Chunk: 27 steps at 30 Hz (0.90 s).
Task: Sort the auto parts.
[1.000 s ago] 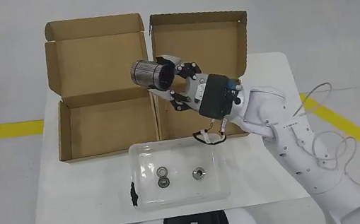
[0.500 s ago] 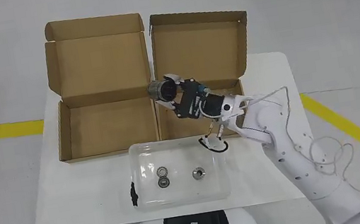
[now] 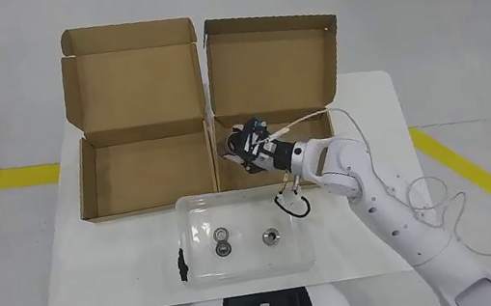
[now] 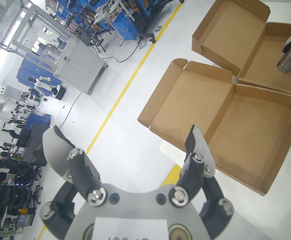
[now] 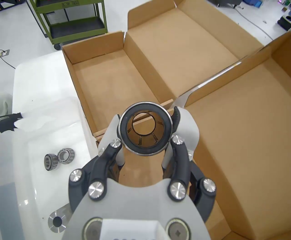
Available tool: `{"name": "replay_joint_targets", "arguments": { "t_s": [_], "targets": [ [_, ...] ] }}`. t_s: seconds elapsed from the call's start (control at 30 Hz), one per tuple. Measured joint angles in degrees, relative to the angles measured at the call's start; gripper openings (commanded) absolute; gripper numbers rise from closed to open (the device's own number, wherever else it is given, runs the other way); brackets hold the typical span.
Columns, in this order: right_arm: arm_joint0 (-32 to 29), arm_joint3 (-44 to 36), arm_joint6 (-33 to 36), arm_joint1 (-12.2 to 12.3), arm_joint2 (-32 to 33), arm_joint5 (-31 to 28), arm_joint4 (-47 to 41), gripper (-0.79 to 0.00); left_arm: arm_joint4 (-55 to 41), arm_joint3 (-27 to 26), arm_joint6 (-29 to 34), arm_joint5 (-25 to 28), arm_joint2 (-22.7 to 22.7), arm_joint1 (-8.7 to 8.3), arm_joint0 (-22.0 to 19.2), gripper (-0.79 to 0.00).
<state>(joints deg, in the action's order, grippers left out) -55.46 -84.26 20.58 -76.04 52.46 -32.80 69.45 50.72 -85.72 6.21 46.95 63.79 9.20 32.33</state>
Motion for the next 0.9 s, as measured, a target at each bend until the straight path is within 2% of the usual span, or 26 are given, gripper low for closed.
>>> {"name": "replay_joint_targets", "arguments": {
  "t_s": [0.23, 0.47, 0.73, 0.9],
  "targets": [
    [2.74, 3.73, 6.59, -0.91, -2.23, 3.69, -0.27, -0.785, 0.0, 0.0, 0.0, 0.0, 0.0, 0.0, 0.0, 0.0],
    [6.45, 8.97, 12.16, -2.44, -5.16, 4.9, -4.59, -0.785, 0.0, 0.0, 0.0, 0.0, 0.0, 0.0, 0.0, 0.0],
    [10.37, 13.78, 15.48, -4.18, -8.68, 6.87, -4.9, -0.785, 0.0, 0.0, 0.0, 0.0, 0.0, 0.0, 0.0, 0.0],
    [11.41, 16.46, 15.29, -5.02, -9.98, 7.91, -5.08, -0.785, 0.0, 0.0, 0.0, 0.0, 0.0, 0.0, 0.0, 0.0]
  ]
}}
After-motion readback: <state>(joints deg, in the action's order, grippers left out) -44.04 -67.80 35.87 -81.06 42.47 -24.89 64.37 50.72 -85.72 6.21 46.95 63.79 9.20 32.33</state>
